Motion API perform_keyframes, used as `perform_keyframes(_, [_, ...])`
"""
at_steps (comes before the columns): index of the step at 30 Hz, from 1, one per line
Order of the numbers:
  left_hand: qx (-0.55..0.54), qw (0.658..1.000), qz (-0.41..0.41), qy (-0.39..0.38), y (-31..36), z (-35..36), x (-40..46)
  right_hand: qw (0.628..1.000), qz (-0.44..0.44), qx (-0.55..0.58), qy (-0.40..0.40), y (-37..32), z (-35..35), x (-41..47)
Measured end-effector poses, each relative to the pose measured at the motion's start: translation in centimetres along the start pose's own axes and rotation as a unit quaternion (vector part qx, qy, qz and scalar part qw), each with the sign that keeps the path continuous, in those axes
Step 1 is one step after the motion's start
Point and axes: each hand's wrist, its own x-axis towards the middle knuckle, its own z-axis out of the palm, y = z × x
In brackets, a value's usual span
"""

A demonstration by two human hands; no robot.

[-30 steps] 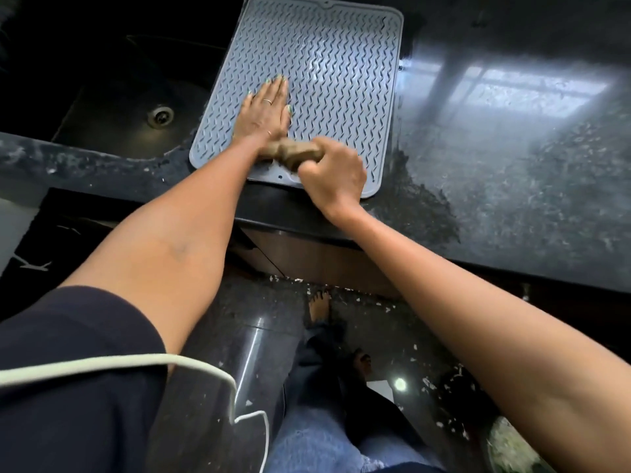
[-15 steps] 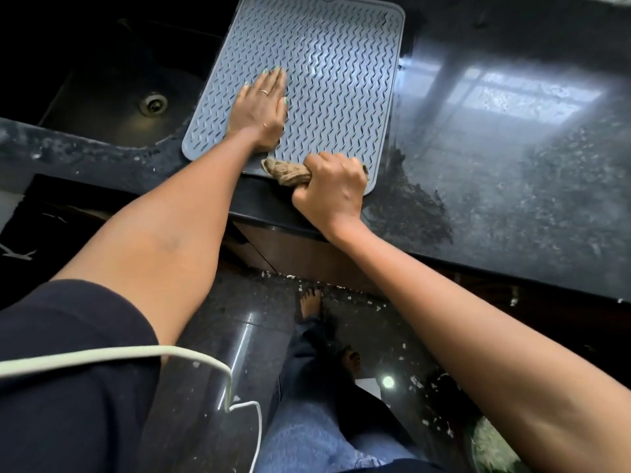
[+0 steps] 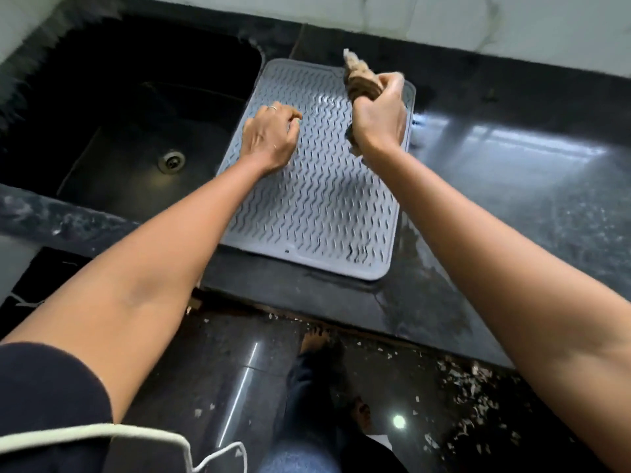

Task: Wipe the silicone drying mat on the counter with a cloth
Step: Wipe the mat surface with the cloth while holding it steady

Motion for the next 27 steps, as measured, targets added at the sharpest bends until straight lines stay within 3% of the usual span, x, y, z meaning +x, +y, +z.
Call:
perform_keyframes(3, [-0.014, 1.000, 0.015, -0.012, -0.6, 0.6, 5.2, 1.000, 0.014, -0.015, 0.020, -1.7, 2.2, 5.8])
perform_keyframes(6, [-0.012, 0.998, 0.027, -0.052, -1.3, 2.1, 10.3, 0.990, -0.027, -0.130, 0.049, -2.3, 4.8, 10.4])
perform_keyframes(9, [0.012, 0.997, 0.027, -0.072, -1.7, 4.0, 12.6, 0.969, -0.091, -0.231, -0.007, -1.0, 7.2, 12.7])
perform_keyframes(12, [0.029, 0.998, 0.025, -0.056, -2.2, 5.5, 13.1, 0.916, -0.169, -0.354, -0.088, 1.0, 9.7, 12.6])
perform_keyframes(14, [0.036, 0.998, 0.023, -0.048, -2.6, 5.9, 13.2, 0.873, -0.221, -0.428, -0.070, 2.2, 10.9, 12.0])
perform_keyframes(16, [0.039, 0.998, 0.026, -0.036, -2.8, 6.2, 13.4, 0.875, -0.228, -0.425, -0.046, 2.5, 11.6, 12.0])
perform_keyframes(20, [0.022, 0.998, 0.029, -0.044, -3.0, 6.1, 13.5, 0.887, -0.214, -0.402, -0.074, 1.6, 10.6, 10.9])
perform_keyframes(24, [0.025, 0.997, 0.032, -0.072, -3.1, 6.0, 13.8, 0.913, -0.223, -0.335, -0.071, 1.9, 9.2, 4.9])
perform_keyframes(27, [0.021, 0.997, 0.030, -0.064, -2.9, 5.9, 13.7, 0.918, -0.221, -0.308, -0.119, 1.6, 7.8, 2.6])
